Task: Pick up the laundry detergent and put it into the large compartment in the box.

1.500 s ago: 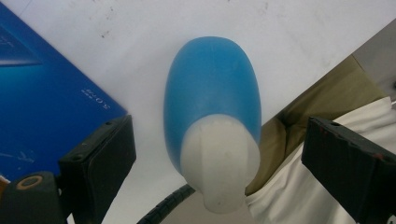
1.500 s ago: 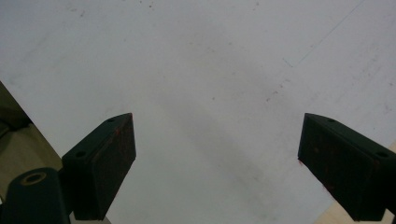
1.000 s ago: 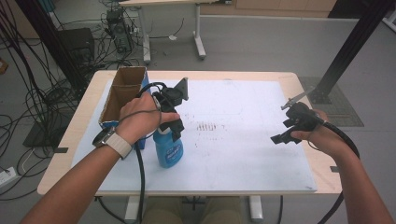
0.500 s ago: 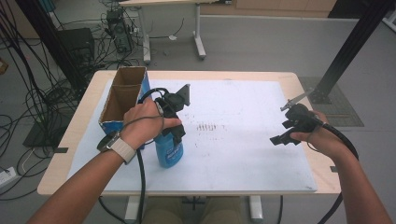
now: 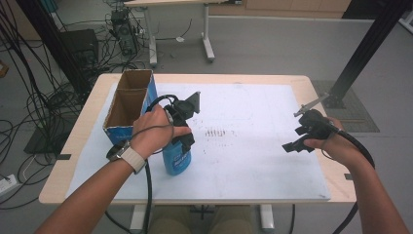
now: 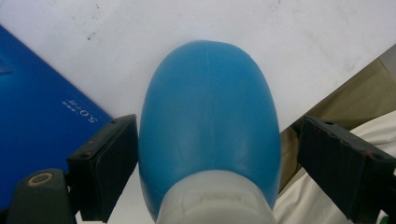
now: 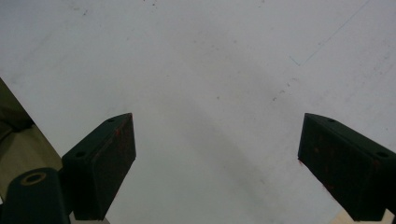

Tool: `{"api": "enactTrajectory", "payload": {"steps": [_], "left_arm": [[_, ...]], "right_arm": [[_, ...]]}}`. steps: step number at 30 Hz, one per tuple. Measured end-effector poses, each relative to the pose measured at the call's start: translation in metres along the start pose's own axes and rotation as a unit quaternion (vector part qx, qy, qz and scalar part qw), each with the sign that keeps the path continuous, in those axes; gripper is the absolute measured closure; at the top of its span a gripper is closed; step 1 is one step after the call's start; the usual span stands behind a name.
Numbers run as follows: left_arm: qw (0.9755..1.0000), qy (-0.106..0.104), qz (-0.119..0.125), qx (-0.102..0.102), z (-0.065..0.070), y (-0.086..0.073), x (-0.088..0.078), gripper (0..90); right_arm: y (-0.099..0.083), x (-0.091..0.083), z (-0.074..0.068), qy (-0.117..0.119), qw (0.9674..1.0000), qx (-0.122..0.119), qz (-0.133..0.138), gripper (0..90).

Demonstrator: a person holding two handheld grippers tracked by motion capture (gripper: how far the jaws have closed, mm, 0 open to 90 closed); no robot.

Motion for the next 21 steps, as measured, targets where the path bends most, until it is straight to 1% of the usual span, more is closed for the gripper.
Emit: {"api": "enactTrajectory", "payload": {"steps": [2, 3, 6, 21], "left_arm": [[1.0000, 0.001, -0.002, 0.004, -0.0002, 0.0003, 0.0009, 13.7], [1.0000, 0.002, 0.002, 0.004, 0.0003, -0.0002, 0.0020, 13.8], [0.9999, 0.012, 0.003, 0.005, 0.0013, -0.0005, 0.0044, 14.8], [0.9998, 0.018, 0.008, 0.009, 0.0035, -0.0018, 0.0098, 18.1]], "right_arm": [[0.0000, 0.0001, 0.0000, 0.000, 1.0000, 0.000, 0.000, 11.2], [0.0000, 0.0002, 0.0000, 0.000, 1.0000, 0.001, 0.000, 11.2], [-0.0001, 0.0011, -0.0001, 0.001, 1.0000, 0.000, 0.000, 11.2], [-0.0025, 0.0021, -0.0003, 0.002, 1.0000, 0.002, 0.001, 11.2]]}}
Point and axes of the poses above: each handheld gripper's, and its own axes: x roughly forward along the jaws, y roughly out of its top, z roughly to its right, the point moved 10 cm from there along x, roughly forward along the jaws, and after that the axes turned 1 degree about -x, right-handed, at the moved point
